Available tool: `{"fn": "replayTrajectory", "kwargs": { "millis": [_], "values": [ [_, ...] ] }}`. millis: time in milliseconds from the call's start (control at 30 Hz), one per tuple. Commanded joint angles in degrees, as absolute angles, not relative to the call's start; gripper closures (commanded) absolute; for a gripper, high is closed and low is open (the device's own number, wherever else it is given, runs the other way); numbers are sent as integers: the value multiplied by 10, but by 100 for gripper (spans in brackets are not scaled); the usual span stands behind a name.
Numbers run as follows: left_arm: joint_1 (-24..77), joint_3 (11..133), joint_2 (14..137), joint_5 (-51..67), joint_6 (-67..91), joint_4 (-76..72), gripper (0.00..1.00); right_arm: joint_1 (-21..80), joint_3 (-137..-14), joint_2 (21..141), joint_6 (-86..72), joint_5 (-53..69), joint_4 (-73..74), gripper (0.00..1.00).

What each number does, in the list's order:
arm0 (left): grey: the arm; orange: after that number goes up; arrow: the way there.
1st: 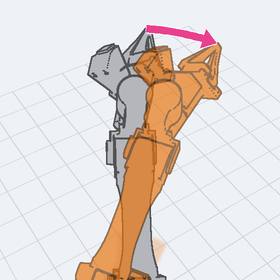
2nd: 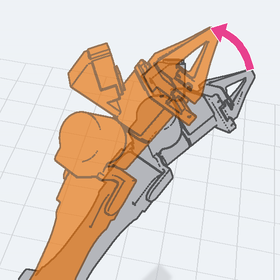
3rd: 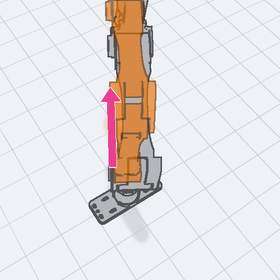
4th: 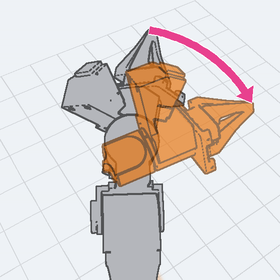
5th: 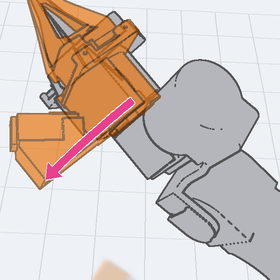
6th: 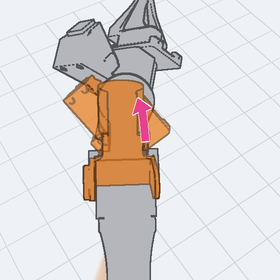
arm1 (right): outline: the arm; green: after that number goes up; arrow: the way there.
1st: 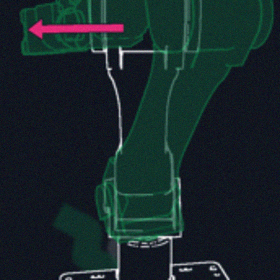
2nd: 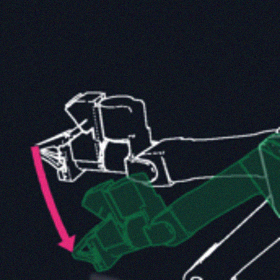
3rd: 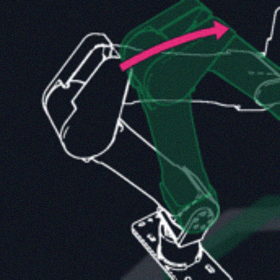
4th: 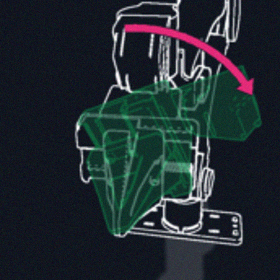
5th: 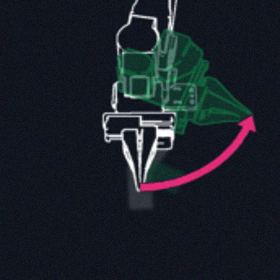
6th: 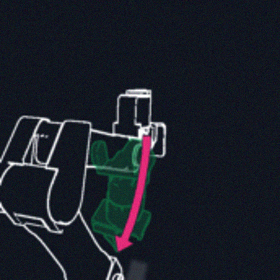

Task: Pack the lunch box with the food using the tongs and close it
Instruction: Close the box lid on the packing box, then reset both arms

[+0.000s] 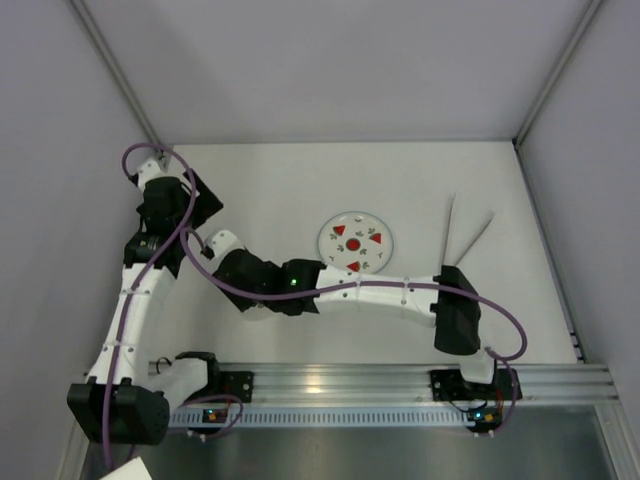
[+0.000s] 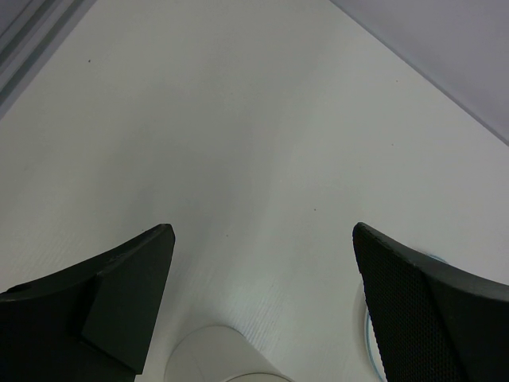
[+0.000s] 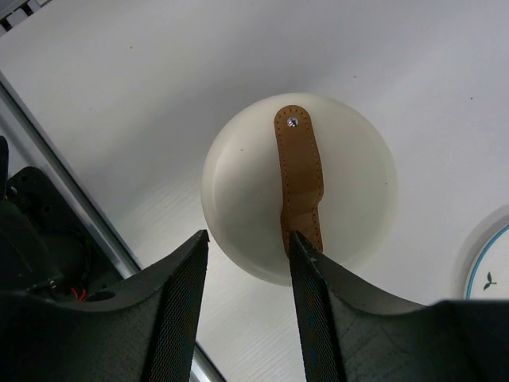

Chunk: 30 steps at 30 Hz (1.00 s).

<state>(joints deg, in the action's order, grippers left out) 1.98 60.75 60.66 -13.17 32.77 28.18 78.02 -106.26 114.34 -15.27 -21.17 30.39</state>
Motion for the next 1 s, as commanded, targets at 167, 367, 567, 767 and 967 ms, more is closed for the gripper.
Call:
{"fn": "replayTrajectory", "kwargs": {
  "millis": [167, 367, 567, 767, 967],
  "values": [
    [19, 623, 613, -94, 316, 254, 1, 787, -1058, 1056, -92, -208, 243, 54],
    [19, 623, 613, -72, 311, 243, 1, 787, -1052, 1036, -98, -229, 264, 54],
    [19, 642, 625, -33, 312, 238, 1, 787, -957, 948, -104, -249, 242, 53],
    [20, 673, 635, 14, 301, 243, 1, 716, -860, 799, -147, -334, 247, 48],
    [42, 707, 672, 90, 281, 244, 1, 466, -782, 647, -220, -280, 258, 29]
  ]
}}
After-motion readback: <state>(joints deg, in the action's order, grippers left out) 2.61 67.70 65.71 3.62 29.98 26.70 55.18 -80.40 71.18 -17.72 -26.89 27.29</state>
